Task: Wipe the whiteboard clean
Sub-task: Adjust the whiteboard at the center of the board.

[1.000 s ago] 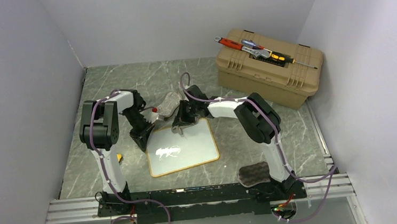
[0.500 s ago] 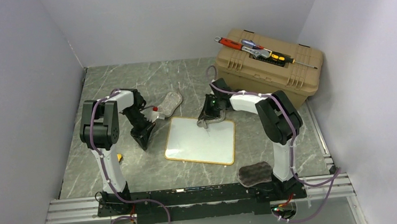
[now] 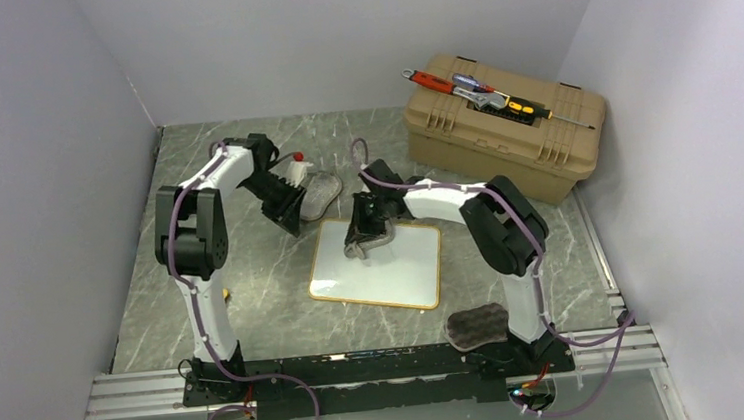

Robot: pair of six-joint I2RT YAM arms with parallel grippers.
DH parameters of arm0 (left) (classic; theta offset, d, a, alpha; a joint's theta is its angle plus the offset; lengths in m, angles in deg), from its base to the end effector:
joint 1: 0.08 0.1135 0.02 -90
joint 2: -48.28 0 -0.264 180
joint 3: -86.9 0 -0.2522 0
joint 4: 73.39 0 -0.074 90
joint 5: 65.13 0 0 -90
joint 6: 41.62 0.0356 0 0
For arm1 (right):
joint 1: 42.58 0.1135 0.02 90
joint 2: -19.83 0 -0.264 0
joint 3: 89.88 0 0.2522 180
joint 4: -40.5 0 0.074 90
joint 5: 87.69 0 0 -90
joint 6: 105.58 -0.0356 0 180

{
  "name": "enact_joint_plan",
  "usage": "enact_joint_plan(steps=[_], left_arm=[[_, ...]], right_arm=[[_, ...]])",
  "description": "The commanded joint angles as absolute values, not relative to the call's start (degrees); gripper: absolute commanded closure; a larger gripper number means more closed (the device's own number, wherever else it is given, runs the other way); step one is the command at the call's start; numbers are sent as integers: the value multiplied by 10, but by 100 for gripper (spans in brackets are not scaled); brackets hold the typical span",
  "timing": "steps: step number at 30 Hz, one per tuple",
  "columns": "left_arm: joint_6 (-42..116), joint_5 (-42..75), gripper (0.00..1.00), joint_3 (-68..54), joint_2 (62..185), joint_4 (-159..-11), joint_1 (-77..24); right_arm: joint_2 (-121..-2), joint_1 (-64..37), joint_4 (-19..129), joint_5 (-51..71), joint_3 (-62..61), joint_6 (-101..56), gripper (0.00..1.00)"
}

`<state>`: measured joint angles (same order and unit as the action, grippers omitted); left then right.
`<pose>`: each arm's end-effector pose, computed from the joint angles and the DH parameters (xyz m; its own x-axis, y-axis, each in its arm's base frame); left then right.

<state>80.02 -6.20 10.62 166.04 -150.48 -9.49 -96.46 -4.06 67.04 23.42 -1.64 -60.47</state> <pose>0.3774 -0.0812 0.1815 -0.7715 0.5833 -0.2539 0.6281 0.6351 -0.4496 0.3219 0.2726 0.1442 -0.9770 0.0638 -0.2033 -0.0773 0.7832 0.6169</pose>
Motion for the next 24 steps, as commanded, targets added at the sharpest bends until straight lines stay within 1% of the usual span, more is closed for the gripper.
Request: enact_joint_plan(steps=[1, 6, 11, 17, 20, 24], left_arm=[[791, -109, 63, 169, 1677, -1516, -134], [796, -111, 62, 256, 1726, -1509, -199], [795, -79, 62, 366, 1819, -1513, -250], [765, 6, 61, 409, 1874, -1467, -256], [753, 54, 60, 406, 1887, -1454, -253], [762, 79, 62, 388, 1897, -1459, -241]], right_arm=[[-841, -111, 773, 165, -24, -569, 100], [-699, -186, 838, 85, -135, -548, 100], [-655, -233, 819, 64, -250, -556, 100], [-670, -236, 795, 68, -296, -566, 100], [-697, -236, 794, 60, -285, -565, 100], [-736, -236, 784, 62, -259, -563, 100]])
